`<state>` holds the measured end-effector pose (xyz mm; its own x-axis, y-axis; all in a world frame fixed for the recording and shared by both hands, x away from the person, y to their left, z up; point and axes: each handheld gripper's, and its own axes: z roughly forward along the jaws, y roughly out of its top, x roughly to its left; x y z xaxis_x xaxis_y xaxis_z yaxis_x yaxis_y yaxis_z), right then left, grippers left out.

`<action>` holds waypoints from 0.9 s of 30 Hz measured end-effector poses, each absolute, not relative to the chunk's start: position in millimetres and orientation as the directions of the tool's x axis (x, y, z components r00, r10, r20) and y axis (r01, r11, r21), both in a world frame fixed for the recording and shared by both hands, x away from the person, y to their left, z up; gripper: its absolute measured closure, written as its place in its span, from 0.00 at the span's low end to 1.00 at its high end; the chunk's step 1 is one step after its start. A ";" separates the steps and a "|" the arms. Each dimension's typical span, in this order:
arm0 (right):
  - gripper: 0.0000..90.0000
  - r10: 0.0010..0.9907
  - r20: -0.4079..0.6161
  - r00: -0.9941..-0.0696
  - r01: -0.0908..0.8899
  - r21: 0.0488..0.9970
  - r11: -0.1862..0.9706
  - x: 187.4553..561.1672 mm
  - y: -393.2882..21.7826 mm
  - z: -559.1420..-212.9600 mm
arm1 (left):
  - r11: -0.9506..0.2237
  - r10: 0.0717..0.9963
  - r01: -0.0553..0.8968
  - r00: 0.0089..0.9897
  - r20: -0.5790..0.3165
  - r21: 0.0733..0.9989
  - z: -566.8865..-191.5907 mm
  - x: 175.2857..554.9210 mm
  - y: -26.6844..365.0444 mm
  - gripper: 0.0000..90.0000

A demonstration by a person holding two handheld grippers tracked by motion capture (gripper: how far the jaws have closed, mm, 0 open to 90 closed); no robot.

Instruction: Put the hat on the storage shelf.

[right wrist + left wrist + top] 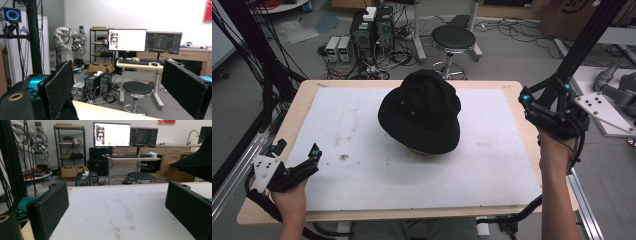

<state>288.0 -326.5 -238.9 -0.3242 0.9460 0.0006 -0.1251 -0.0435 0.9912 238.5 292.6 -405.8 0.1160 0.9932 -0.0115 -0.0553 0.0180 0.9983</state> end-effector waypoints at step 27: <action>0.12 0.936 0.082 -0.342 0.016 0.997 -0.082 275.4 -358.5 -366.5 | 0.024 0.993 -0.060 0.118 -0.017 0.998 -406.7 239.3 294.3 0.06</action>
<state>275.4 -358.5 -366.5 -0.3420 0.9361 0.0823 0.0155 -0.0819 0.9965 239.3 294.3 -406.7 0.1183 0.9928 -0.0166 -0.0601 0.0239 0.9979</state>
